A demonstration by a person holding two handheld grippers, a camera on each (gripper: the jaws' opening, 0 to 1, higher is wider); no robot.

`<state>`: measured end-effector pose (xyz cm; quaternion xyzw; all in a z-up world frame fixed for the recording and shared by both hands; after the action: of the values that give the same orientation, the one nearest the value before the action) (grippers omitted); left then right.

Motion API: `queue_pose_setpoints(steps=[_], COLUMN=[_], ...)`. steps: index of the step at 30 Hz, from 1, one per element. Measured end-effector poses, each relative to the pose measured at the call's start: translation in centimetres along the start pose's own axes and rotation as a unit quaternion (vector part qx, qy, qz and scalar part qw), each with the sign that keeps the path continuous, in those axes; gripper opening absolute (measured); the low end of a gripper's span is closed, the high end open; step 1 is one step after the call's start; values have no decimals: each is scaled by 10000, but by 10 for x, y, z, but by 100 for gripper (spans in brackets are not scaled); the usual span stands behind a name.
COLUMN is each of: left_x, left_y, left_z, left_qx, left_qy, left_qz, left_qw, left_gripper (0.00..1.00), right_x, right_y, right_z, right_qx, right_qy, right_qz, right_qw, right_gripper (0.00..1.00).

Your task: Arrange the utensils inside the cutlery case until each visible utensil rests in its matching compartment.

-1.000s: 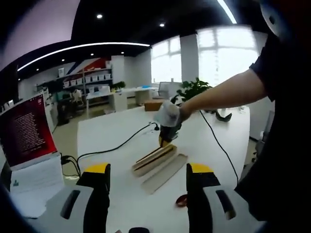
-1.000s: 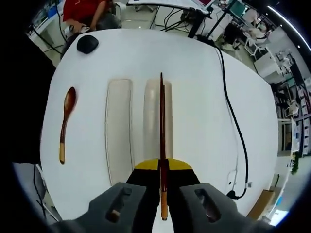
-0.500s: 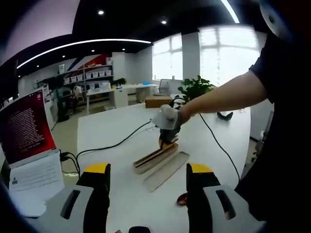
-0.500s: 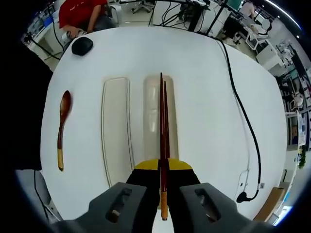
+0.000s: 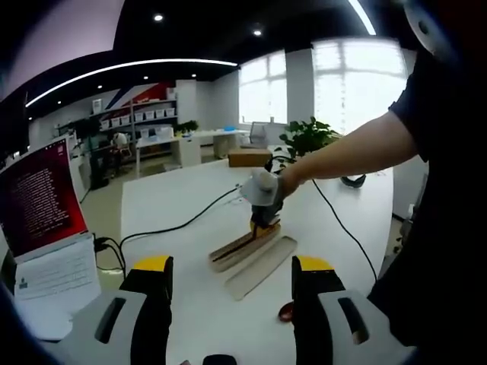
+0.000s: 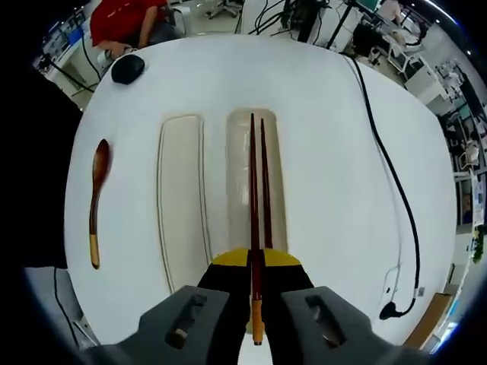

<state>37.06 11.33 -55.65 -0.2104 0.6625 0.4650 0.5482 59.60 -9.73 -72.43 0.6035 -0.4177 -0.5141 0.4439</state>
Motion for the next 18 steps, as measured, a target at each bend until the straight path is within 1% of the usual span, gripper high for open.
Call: queue_pose_setpoints(steps=[3, 9, 18], left_x=[0, 0, 2], left_y=[-1, -1, -2], left_z=[0, 2, 5], left_qx=[-1, 2, -46], left_qy=[-5, -2, 27], left_qz=[20, 41, 78], left_qw=[10000, 10000, 10000], left_gripper=[65, 65, 65], right_x=[0, -1, -4], right_y=[-2, -7, -12], right_z=[0, -3, -4], right_qx=[28, 16, -25], right_qy=[66, -21, 2], right_qz=[44, 51, 73], right_qw=[10000, 10000, 10000], right_gripper=[0, 0, 0])
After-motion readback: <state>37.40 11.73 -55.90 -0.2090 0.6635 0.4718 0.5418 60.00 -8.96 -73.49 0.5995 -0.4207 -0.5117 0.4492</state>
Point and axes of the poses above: the point that each gripper's makers call its tool centre point, and the gripper's own axes: y roughly backward along the fingers, z roughly to its left, x roughly out of its underside, the point moved 7 cm from there along y, roughly backward along the fingers, and after that the axes turned 1 degree about -z, right-handed, at the moved point
